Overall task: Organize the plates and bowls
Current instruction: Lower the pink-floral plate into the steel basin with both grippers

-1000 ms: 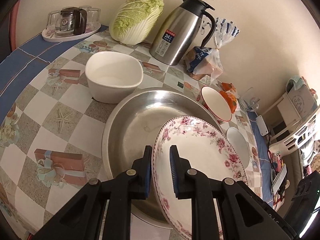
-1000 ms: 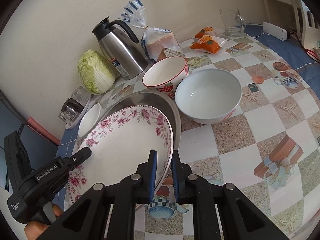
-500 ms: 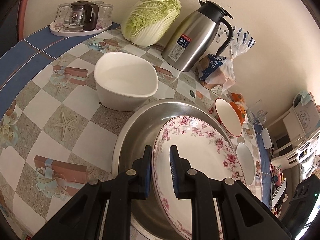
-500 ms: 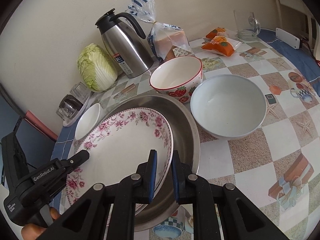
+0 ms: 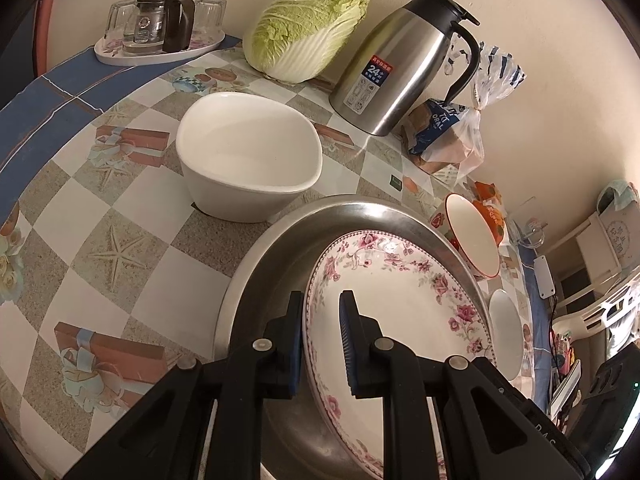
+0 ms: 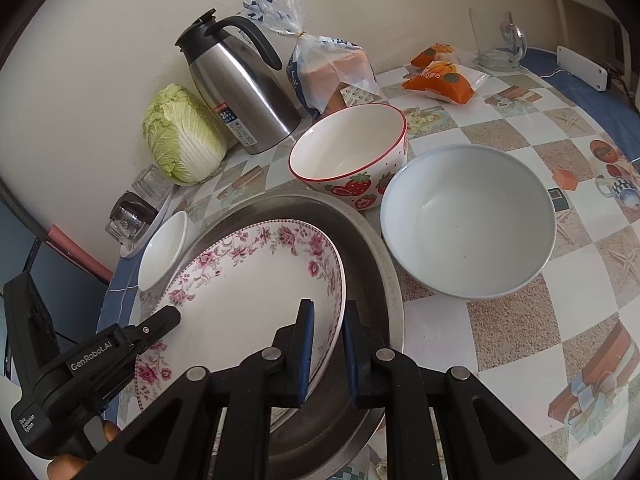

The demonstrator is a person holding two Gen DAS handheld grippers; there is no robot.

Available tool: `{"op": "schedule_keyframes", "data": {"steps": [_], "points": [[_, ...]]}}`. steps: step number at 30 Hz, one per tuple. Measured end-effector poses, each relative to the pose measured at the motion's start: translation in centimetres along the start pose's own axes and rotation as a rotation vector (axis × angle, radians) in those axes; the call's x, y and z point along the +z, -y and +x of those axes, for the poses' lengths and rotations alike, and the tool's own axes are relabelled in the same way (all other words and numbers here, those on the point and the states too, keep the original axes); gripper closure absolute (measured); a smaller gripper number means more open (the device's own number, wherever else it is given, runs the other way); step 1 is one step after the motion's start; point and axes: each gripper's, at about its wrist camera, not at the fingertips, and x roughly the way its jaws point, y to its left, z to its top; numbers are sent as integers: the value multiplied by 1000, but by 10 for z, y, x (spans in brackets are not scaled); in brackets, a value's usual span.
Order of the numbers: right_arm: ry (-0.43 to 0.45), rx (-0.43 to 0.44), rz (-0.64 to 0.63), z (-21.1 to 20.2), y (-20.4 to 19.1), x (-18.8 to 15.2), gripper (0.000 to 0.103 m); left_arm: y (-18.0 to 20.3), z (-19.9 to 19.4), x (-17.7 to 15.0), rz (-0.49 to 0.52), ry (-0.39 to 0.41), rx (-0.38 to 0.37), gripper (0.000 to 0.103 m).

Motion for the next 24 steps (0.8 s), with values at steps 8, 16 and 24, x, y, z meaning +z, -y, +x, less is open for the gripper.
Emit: {"op": "schedule_keyframes", "data": {"steps": [8, 16, 24], "points": [[-23, -4, -8, 4, 0, -2, 88, -5, 1, -1, -11, -1, 21, 85], [-43, 0, -19, 6, 2, -4, 88, -7, 6, -4, -33, -18, 35, 85], [-53, -6, -48, 5, 1, -5, 88, -6, 5, -6, -39, -15, 54, 85]]}}
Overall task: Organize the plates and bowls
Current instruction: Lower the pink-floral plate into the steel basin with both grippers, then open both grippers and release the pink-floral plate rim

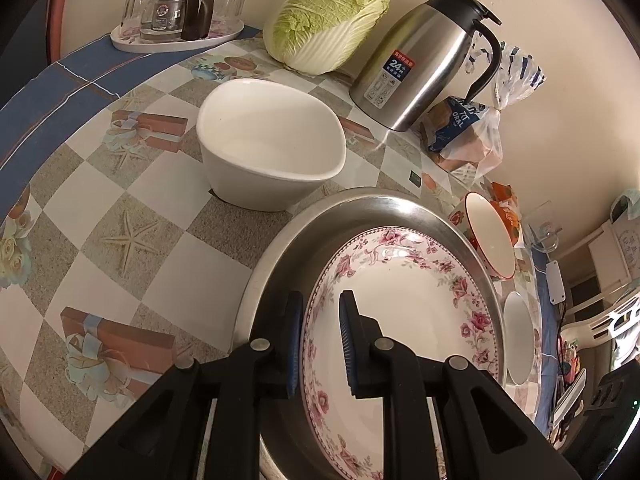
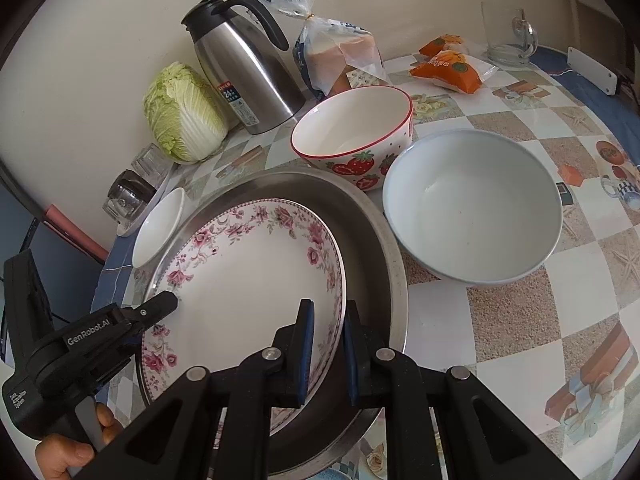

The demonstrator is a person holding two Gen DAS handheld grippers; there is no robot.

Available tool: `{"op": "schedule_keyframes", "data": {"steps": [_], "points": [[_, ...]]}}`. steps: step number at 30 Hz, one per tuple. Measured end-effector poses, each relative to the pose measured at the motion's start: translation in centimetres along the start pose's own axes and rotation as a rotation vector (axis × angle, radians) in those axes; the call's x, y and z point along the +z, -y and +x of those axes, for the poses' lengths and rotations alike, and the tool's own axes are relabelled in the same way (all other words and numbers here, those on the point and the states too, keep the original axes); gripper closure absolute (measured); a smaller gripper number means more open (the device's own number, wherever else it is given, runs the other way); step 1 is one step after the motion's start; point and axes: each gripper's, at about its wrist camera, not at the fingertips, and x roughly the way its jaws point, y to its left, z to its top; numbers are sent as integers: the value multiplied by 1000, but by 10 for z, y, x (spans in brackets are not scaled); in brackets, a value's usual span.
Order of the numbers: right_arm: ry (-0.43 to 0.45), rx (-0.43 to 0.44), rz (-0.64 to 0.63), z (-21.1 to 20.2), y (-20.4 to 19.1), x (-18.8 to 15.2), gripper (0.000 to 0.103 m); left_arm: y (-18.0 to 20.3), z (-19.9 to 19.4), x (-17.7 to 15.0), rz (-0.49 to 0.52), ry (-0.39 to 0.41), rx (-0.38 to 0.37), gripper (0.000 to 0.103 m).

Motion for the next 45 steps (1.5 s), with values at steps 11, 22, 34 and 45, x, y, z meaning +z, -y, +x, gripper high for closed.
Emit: {"op": "schedule_keyframes", "data": {"steps": [11, 22, 34, 45], "points": [[-1, -3, 1, -1, 0, 1, 88, 0, -2, 1, 2, 12, 22, 85], [-8, -2, -1, -2, 0, 0, 87, -2, -3, 1, -5, 4, 41, 85], [36, -37, -28, -10, -4, 4, 87, 0, -13, 4, 33, 51, 79, 84], [111, -43, -24, -34, -3, 13, 85, 15, -19, 3, 87, 34, 91, 52]]}}
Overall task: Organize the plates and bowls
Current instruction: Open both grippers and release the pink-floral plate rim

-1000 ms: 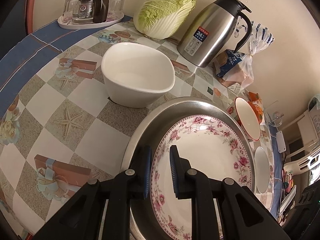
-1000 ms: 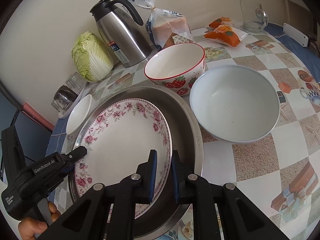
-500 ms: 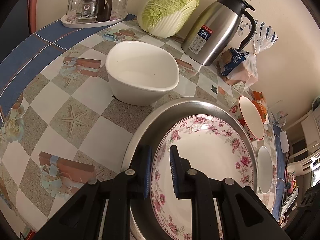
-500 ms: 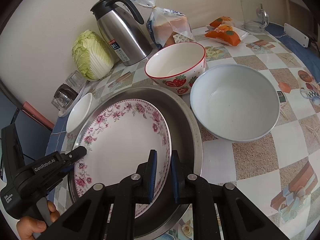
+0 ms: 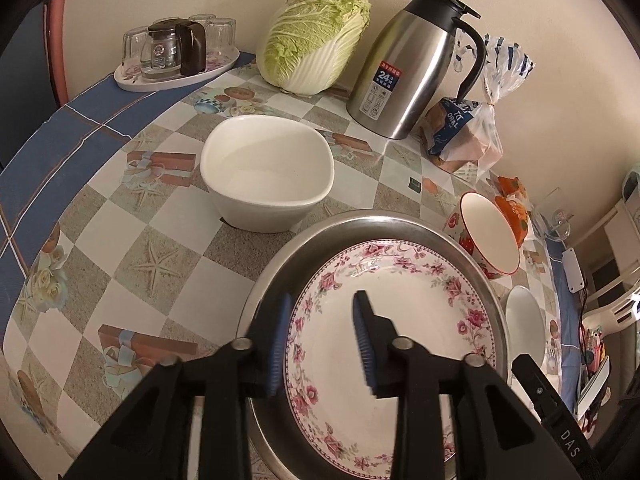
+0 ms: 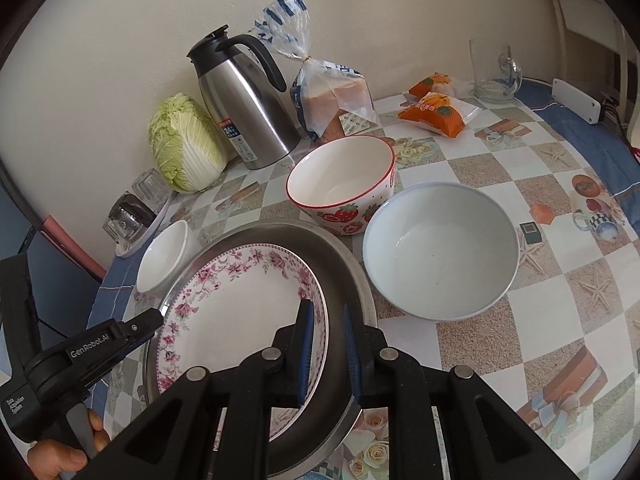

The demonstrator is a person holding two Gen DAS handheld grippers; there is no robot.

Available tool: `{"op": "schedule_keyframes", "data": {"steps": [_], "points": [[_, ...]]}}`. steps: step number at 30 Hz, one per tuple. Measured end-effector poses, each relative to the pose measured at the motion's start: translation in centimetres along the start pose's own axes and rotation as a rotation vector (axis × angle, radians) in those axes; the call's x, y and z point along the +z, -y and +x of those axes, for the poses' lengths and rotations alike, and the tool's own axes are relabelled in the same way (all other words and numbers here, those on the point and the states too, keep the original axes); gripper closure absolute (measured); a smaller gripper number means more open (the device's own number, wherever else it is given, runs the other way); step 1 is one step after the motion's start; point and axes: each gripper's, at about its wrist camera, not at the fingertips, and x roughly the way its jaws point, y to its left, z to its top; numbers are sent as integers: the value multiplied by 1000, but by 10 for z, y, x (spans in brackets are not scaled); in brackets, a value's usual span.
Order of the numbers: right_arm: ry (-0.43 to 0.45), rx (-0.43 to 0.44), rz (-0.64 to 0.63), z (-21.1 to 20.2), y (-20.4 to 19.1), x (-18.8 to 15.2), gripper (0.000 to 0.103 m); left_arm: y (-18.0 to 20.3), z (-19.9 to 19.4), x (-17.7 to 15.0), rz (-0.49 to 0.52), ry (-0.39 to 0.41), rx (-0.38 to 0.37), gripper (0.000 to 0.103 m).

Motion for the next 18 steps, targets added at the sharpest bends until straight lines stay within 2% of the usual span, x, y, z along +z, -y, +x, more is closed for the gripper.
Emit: {"op": "schedule_keyframes", "data": {"steps": [2, 4, 7, 8, 12, 14, 18], "points": [[8, -11, -15, -2, -2, 0, 67, 2, -1, -1, 5, -2, 2, 45], [19, -30, -33, -3, -4, -1, 56, 4, -2, -1, 25, 0, 26, 44], [30, -51, -62, -5, -6, -1, 49, 8, -2, -2, 59, 2, 73, 41], [31, -54, -67, -5, -7, -1, 42, 9, -2, -2, 67, 0, 84, 35], [30, -65, -90, -2, -8, -2, 32, 10, 0, -3, 87, 2, 117, 20], [26, -65, -95, -1, -8, -3, 25, 10, 0, -3, 94, 4, 130, 19], [20, -64, -88, 1, -5, -4, 20, 10, 1, -4, 105, 4, 162, 18]]}}
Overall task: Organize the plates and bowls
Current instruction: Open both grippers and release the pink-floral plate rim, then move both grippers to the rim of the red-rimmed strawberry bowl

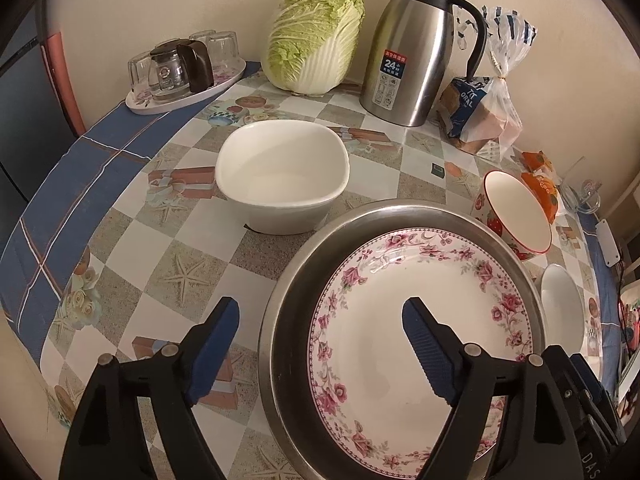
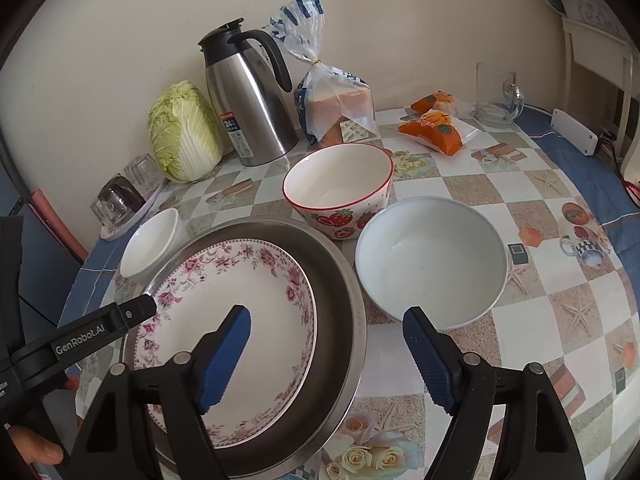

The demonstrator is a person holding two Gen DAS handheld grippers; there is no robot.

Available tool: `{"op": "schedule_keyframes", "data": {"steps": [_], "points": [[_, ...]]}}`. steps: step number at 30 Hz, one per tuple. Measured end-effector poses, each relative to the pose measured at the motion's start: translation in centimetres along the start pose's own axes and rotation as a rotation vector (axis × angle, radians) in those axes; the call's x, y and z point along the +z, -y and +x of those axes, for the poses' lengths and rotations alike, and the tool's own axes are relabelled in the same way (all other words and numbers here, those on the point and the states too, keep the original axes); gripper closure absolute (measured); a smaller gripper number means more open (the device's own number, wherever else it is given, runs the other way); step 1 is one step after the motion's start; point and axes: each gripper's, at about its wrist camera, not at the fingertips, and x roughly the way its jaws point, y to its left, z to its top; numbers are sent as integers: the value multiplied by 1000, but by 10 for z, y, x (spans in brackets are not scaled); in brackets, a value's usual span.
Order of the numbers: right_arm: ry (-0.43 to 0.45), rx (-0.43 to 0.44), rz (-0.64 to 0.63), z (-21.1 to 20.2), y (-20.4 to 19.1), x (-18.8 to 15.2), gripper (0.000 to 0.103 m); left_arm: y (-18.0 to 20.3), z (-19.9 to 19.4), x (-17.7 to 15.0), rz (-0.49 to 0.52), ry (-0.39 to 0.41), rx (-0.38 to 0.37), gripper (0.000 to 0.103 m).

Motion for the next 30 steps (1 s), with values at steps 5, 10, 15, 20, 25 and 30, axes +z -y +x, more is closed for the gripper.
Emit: {"op": "schedule_keyframes", "data": {"steps": [5, 10, 15, 20, 25, 30], "points": [[-2, 0, 13, 1, 3, -1, 7, -3, 0, 0, -5, 13, 35, 9], [22, -16, 19, -2, 7, -1, 0, -9, -2, 1, -25, 30, 65, 7], [26, -25, 42, -3, 12, -1, 0, -12, -1, 1, -40, 25, 64, 6], [27, -32, 41, -4, 14, -1, 0, -10, -2, -1, -27, 38, 59, 6], [26, -59, 9, -6, 13, -4, 0, -7, -1, -4, -10, 48, 55, 6], [12, -57, -15, -10, 12, -7, 0, -2, -6, -9, 26, 93, 42, 6]]}}
